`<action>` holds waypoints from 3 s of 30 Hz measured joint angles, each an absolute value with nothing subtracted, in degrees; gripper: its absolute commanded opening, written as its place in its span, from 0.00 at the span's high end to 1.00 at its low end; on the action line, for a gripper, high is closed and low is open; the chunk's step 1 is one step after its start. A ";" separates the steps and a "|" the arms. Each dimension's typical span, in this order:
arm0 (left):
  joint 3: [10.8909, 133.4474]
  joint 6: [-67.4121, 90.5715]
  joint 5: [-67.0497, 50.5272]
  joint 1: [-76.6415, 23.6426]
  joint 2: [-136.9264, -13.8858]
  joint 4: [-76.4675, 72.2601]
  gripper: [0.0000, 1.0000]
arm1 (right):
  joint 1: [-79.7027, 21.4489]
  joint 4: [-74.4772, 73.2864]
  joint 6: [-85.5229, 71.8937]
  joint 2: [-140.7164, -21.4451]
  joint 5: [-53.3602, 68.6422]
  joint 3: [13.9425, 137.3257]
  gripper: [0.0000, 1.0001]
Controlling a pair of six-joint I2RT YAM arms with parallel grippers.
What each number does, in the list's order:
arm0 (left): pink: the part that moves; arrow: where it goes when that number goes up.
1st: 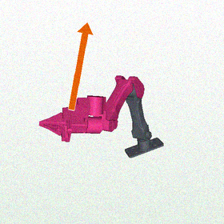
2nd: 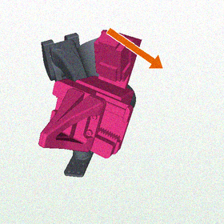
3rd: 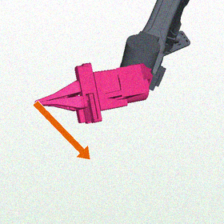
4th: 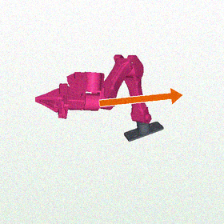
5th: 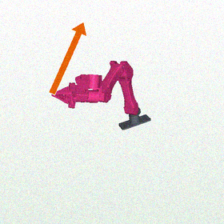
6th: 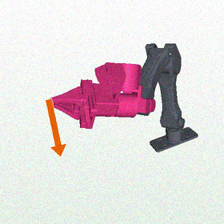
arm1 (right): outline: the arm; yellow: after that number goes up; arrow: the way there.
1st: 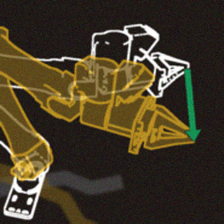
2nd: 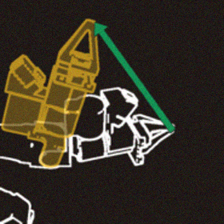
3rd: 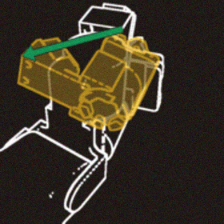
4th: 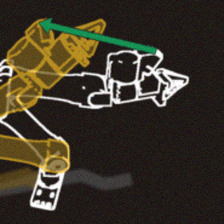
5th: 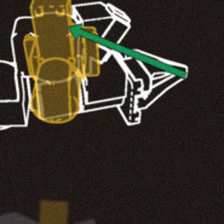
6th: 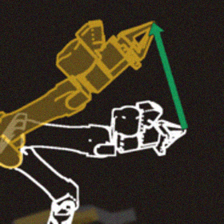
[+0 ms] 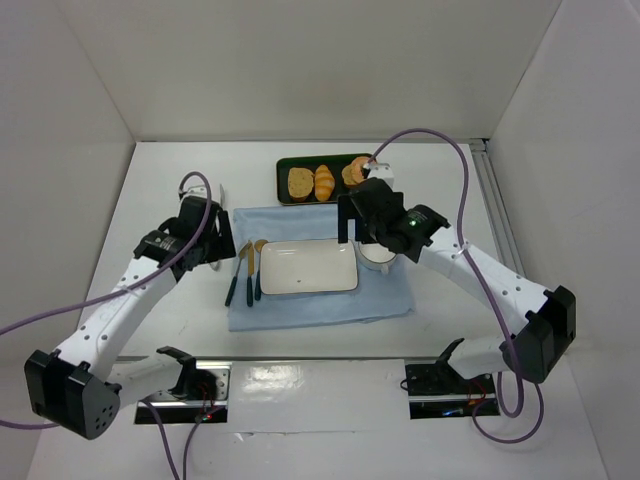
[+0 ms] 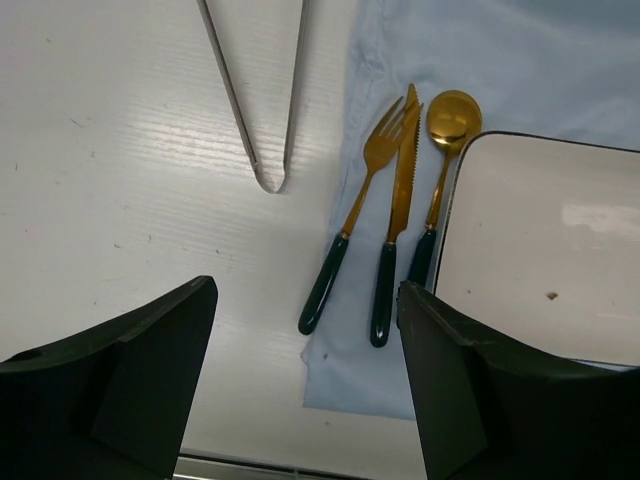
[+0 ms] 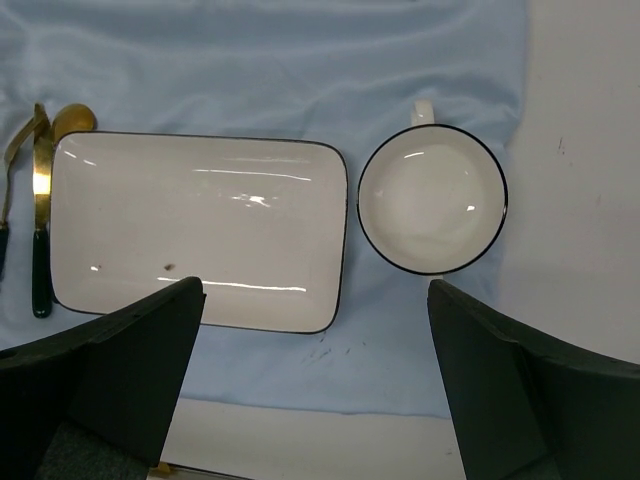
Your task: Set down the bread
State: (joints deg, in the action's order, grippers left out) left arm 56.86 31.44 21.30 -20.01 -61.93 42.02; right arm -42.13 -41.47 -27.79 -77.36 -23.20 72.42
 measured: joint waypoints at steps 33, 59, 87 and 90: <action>54.87 27.29 10.52 -4.45 -91.13 26.35 0.09 | -29.76 -36.42 -22.59 -77.25 -8.54 72.40 0.00; 65.69 25.23 9.98 -1.02 -104.33 23.94 0.12 | -26.20 -36.25 -21.91 -77.25 -5.69 72.42 0.00; 67.29 22.79 5.89 0.67 -103.79 23.44 0.34 | -24.49 -36.14 -21.32 -77.25 -3.86 72.44 0.00; 67.13 22.79 4.95 0.67 -100.27 24.05 0.34 | -24.49 -36.01 -21.34 -77.21 -3.53 72.44 0.00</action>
